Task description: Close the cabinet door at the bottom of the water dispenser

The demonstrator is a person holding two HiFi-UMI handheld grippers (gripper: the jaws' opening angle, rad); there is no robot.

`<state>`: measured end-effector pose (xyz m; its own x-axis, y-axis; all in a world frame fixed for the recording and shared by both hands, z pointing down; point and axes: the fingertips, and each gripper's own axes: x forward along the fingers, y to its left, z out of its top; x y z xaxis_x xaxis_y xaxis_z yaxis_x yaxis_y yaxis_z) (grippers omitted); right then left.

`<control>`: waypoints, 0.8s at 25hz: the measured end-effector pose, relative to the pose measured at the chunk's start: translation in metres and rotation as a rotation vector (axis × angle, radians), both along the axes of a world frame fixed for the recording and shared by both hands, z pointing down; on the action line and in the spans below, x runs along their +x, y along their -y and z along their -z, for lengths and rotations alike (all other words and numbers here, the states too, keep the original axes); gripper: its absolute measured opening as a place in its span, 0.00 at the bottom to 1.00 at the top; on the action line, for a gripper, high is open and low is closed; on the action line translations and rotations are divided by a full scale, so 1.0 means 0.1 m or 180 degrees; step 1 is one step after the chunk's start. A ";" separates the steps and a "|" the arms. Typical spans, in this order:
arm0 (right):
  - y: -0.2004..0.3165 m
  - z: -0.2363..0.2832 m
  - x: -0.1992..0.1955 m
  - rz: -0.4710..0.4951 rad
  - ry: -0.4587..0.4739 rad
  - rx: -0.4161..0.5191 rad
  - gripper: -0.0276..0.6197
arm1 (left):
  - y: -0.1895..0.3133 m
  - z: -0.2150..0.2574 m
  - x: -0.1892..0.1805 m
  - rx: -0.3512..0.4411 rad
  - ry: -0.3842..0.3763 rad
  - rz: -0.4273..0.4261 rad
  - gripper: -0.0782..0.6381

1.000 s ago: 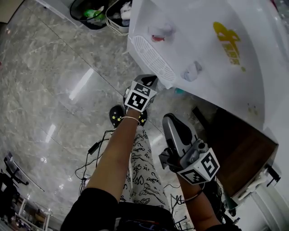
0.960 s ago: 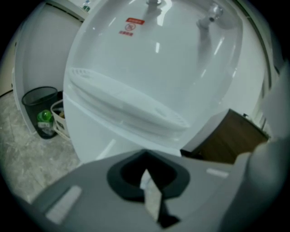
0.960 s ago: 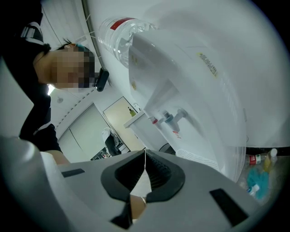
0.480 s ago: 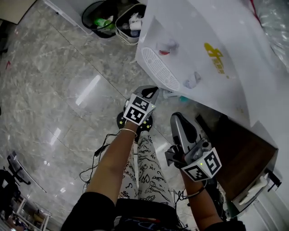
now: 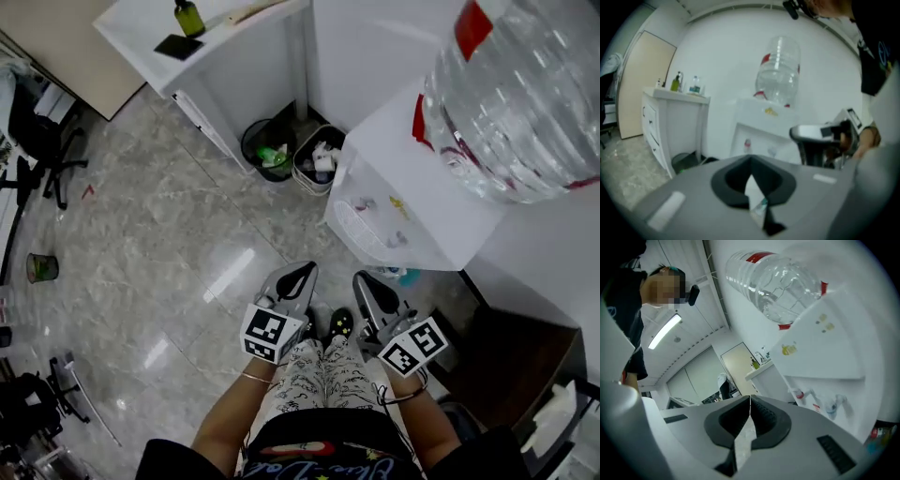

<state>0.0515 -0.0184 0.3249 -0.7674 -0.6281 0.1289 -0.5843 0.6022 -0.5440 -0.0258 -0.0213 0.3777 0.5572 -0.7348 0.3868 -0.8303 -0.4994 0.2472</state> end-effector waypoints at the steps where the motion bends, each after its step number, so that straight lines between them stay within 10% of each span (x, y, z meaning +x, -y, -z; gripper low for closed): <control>1: -0.02 0.13 -0.04 0.0059 0.0004 0.0040 0.07 | -0.04 0.28 -0.03 0.0100 -0.0029 0.0048 0.10; 9: -0.22 1.01 -0.41 0.0563 0.0121 0.0437 0.07 | -0.31 1.70 -0.30 0.0729 -0.0182 0.0532 0.10; 20: -0.29 1.34 -0.39 0.0605 0.0028 0.0578 0.07 | -0.21 2.04 -0.25 0.0941 -0.0382 0.0462 0.10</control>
<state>0.0120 0.0108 0.1911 -0.8744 -0.4848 0.0201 -0.4471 0.7889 -0.4216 -0.0506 0.0001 0.1733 0.4672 -0.8802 0.0835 -0.8718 -0.4428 0.2097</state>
